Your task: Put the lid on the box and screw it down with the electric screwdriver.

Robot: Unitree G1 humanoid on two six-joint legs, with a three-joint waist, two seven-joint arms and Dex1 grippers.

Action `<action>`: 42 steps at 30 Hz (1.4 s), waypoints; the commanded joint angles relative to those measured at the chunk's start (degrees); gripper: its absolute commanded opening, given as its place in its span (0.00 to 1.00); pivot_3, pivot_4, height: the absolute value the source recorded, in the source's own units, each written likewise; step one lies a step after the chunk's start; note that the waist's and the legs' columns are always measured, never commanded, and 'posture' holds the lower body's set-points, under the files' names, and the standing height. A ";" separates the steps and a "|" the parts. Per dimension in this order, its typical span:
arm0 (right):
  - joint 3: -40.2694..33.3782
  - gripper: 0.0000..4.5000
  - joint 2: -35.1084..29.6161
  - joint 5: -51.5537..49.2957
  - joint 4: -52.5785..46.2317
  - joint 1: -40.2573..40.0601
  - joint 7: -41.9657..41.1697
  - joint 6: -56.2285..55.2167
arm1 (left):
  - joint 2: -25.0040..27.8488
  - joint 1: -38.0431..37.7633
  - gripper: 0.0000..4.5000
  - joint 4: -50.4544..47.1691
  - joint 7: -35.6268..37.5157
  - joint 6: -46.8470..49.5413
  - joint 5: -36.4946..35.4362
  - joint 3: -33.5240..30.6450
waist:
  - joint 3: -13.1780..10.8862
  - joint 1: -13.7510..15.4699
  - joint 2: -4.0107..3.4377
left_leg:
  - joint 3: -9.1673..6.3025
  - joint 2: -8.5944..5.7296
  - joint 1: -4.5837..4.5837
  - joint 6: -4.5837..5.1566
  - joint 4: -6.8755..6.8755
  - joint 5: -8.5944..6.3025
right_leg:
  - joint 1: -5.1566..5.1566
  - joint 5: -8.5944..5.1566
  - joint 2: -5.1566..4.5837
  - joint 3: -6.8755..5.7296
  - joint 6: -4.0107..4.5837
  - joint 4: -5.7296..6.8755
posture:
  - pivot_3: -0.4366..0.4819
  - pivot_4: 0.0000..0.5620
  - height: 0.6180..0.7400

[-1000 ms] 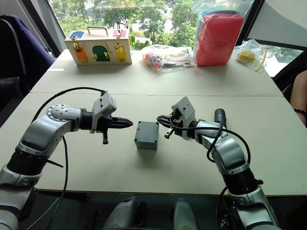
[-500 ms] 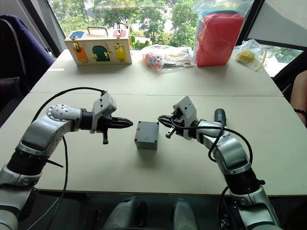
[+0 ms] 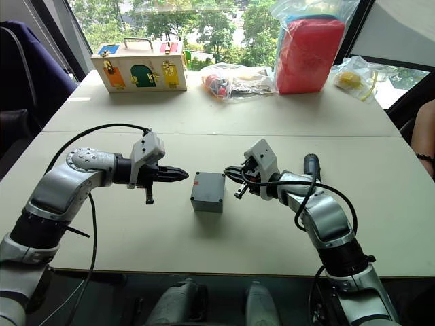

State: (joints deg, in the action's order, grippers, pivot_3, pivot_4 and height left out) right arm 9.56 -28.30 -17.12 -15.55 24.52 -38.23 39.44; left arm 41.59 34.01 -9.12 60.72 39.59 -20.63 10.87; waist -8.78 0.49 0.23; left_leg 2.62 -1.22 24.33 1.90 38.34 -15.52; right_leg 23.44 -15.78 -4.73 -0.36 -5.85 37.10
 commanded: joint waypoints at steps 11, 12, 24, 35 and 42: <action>1.03 0.03 1.43 0.95 1.18 2.60 -0.61 -2.04 | -0.11 -0.11 0.00 -1.31 -0.76 -0.41 -0.59 -1.68 | 0.00 -0.08 0.00 | 0.00 0.00 0.00 0.00 0.00 0.00 | 0.00 0.00 0.00 0.00 0.00 0.00 | 0.48 0.27 1.00; 1.07 0.03 1.45 0.97 1.13 2.63 -0.66 -1.97 | -0.13 -0.10 0.00 -1.31 -0.80 -0.42 -0.62 -1.68 | 0.00 -0.10 0.00 | 0.00 0.00 0.00 0.00 0.00 0.00 | 0.00 0.00 0.00 0.00 0.00 0.00 | 0.48 0.27 1.00; -0.31 0.64 0.47 0.18 -1.28 1.99 -1.29 -0.79 | -0.38 0.35 0.00 -1.40 -0.90 -0.33 -1.36 -2.03 | 0.00 -0.08 0.00 | 0.00 0.00 0.00 0.00 0.00 0.00 | 0.00 0.00 0.00 0.00 0.00 0.00 | 0.48 0.27 1.00; -19.38 0.81 -15.65 -11.63 -2.38 9.55 -0.83 27.74 | -3.08 3.10 0.00 -4.34 0.34 1.60 -6.94 -2.96 | 0.00 0.26 0.00 | -0.01 -0.08 0.03 0.01 0.03 -0.01 | -0.02 0.00 -0.27 -0.01 0.00 0.00 | 0.48 0.27 1.00; -17.05 0.99 -26.96 -11.67 6.77 19.53 2.14 50.41 | -4.67 3.73 0.00 -6.85 2.63 -0.76 -6.37 0.83 | -0.01 -1.08 -0.02 | 0.03 0.01 -0.05 0.03 -0.08 -0.02 | -0.01 -0.01 -0.29 0.01 0.02 -0.05 | 0.48 0.27 1.00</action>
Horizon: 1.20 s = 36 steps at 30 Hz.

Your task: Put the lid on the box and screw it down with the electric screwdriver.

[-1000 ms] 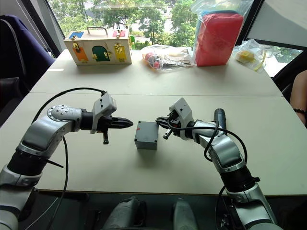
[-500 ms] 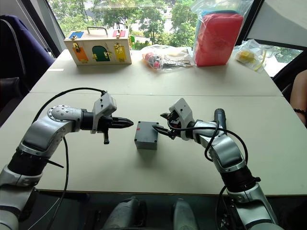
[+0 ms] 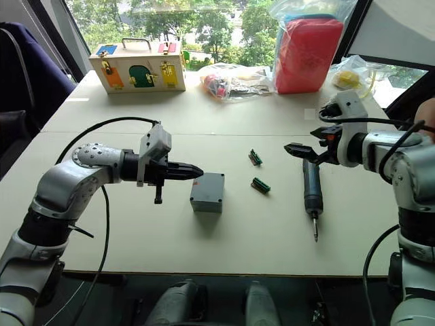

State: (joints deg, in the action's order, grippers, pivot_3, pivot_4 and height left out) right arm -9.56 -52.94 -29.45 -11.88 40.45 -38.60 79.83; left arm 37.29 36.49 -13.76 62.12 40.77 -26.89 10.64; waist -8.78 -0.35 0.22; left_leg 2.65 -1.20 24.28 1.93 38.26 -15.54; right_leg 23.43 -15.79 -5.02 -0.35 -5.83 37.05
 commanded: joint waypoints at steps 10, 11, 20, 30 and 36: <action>13.53 0.99 -9.16 -5.50 16.39 3.79 0.48 12.67 | -3.74 0.48 0.00 -1.29 0.68 -5.65 2.18 3.76 | 0.00 -0.29 -0.01 | 0.04 -0.05 0.05 0.01 -0.02 -0.01 | 0.03 -0.03 -0.12 0.00 0.06 -0.06 | 0.48 0.27 1.00; 14.87 0.99 -9.47 -5.61 16.41 4.04 0.59 12.67 | -4.03 0.27 0.00 -1.32 0.24 -5.29 1.99 3.36 | 0.00 -0.29 -0.01 | 0.03 -0.05 0.05 0.01 -0.02 -0.01 | 0.03 -0.04 -0.11 0.00 0.06 -0.05 | 0.48 0.27 1.00; 20.65 0.99 -6.58 -6.38 22.63 7.40 1.90 12.67 | -3.36 -2.83 0.00 -5.41 -1.78 -2.79 -0.10 1.49 | -0.01 -0.34 -0.01 | 0.03 -0.04 0.06 0.01 -0.03 -0.01 | 0.05 -0.04 -0.11 0.00 0.07 -0.07 | 0.48 0.27 1.00; 27.91 0.99 -3.12 -3.59 25.63 8.47 2.42 12.49 | -2.42 -5.13 0.00 -7.83 -5.03 -0.90 -0.82 -0.63 | 0.00 -0.25 0.00 | 0.02 -0.05 0.07 0.01 -0.02 -0.01 | 0.04 -0.04 -0.12 0.00 0.07 -0.07 | 0.48 0.27 1.00; 29.78 0.62 -2.68 -1.90 24.55 8.14 0.79 12.19 | -1.45 -5.87 0.00 -7.70 -5.88 -0.70 -1.17 -1.87 | 0.01 -0.25 0.01 | 0.01 -0.04 0.04 0.01 -0.02 -0.01 | 0.02 -0.04 -0.13 0.00 0.07 -0.07 | 0.48 0.27 1.00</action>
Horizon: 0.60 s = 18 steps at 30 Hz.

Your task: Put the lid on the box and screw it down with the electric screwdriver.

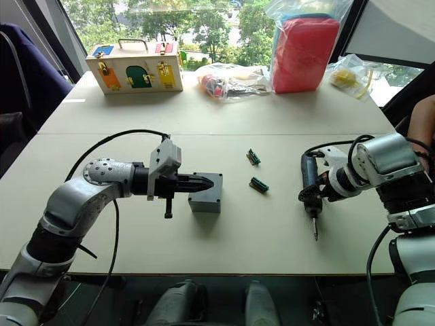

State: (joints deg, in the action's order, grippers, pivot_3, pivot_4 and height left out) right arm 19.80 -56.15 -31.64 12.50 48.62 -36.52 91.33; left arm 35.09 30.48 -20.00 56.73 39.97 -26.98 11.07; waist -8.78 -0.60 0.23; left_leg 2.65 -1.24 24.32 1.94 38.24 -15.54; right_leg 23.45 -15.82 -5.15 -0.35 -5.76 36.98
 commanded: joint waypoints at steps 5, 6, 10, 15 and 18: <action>-4.06 0.42 1.34 1.92 2.15 -0.88 -0.24 0.49 | 3.12 0.16 0.00 0.60 0.50 -0.24 -0.83 -4.26 | 0.00 -0.08 0.00 | 0.00 0.00 0.00 0.00 -0.01 0.00 | 0.00 0.00 0.00 0.00 0.00 0.00 | 0.48 0.27 1.00; -6.17 0.42 1.91 2.72 3.76 -0.20 0.54 -0.23 | 3.73 0.23 0.00 1.36 0.77 -0.58 -0.60 -4.67 | 0.00 -0.09 0.00 | 0.00 0.00 0.00 0.00 -0.01 0.00 | 0.00 0.00 0.00 0.00 0.00 0.00 | 0.48 0.27 1.00; -17.52 0.42 5.44 3.69 11.64 7.38 2.88 -6.80 | 5.03 0.87 0.00 4.83 1.95 -1.30 -1.18 -6.76 | -0.02 -0.28 -0.03 | 0.03 0.00 -0.01 -0.02 0.00 0.01 | 0.01 0.01 0.00 0.01 0.01 0.00 | 0.48 0.27 1.00; -39.47 0.42 14.11 -2.09 6.87 11.26 7.52 -22.65 | 3.75 3.08 0.00 9.62 3.22 -1.95 -2.12 -7.48 | -0.25 -0.07 -0.39 | 0.15 -0.02 0.18 -0.21 -0.14 0.12 | 0.36 0.02 0.05 0.06 -0.01 0.11 | 0.48 0.27 1.00; -42.08 0.42 20.30 -3.56 -8.20 3.87 8.03 -31.13 | 3.66 4.46 0.00 11.77 4.92 -2.47 -1.25 -5.90 | -0.21 0.34 -0.33 | 0.09 0.07 0.21 -0.54 -0.30 0.31 | 0.38 0.01 0.22 0.03 0.00 0.11 | 0.48 0.27 1.00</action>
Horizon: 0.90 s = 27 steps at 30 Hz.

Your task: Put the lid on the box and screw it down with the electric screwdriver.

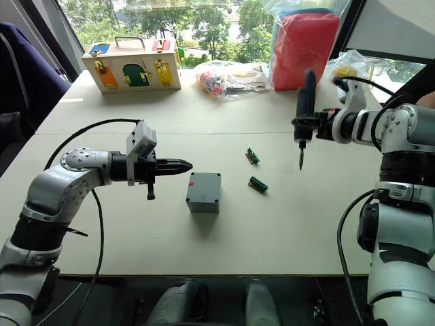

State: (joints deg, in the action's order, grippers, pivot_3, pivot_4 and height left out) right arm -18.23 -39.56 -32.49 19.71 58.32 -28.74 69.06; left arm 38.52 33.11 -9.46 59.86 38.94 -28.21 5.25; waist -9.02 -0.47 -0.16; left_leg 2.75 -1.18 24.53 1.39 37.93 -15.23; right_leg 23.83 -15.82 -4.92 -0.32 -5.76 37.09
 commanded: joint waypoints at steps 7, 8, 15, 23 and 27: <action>-2.05 0.42 22.79 -9.18 -36.87 -16.34 3.86 -20.39 | -1.74 4.41 0.00 4.07 4.02 -2.53 3.06 5.34 | 0.02 -0.32 0.04 | 0.03 -0.13 -0.05 0.42 0.32 -0.23 | -0.24 0.15 -0.04 0.04 -0.27 0.00 | 0.48 0.27 1.00; -0.47 0.42 24.20 -7.94 -37.89 -17.59 4.23 -22.13 | -2.28 4.72 0.00 4.52 3.74 -2.81 3.84 6.13 | 0.02 -0.30 0.04 | 0.03 -0.14 -0.07 0.43 0.32 -0.23 | -0.23 0.15 -0.03 0.04 -0.26 0.01 | 0.48 0.27 1.00; 11.16 0.42 27.91 -1.11 -41.57 -26.13 3.40 -32.12 | -2.58 4.12 0.00 5.85 4.13 -4.87 8.27 9.81 | 0.04 -0.25 0.07 | -0.03 -0.13 -0.08 0.24 0.31 -0.12 | -0.31 0.14 0.12 0.03 -0.25 0.02 | 0.48 0.27 1.00; 17.46 0.42 29.01 6.02 -37.50 -29.95 3.26 -41.55 | -3.38 2.19 0.00 6.52 3.50 -4.81 10.28 10.64 | 0.03 -0.31 0.07 | -0.04 -0.07 -0.09 0.37 0.30 -0.20 | -0.23 0.13 0.20 0.03 -0.24 0.03 | 0.48 0.27 1.00; 18.32 0.42 28.84 7.07 -36.08 -30.27 2.87 -43.28 | -3.62 0.98 0.00 6.17 3.16 -4.61 10.65 10.52 | 0.04 -0.25 0.07 | -0.05 -0.07 -0.11 0.34 0.30 -0.18 | -0.27 0.13 0.20 0.03 -0.24 0.02 | 0.48 0.27 1.00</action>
State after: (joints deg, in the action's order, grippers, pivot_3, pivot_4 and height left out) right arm 0.28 -10.92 -25.42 -14.19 27.17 -25.18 28.46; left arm 34.76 34.94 -2.69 63.35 34.28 -18.15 15.42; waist -8.98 -0.72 -0.09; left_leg 2.69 -1.25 24.41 1.74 38.23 -15.41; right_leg 23.55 -15.69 -4.73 -0.29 -6.00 37.11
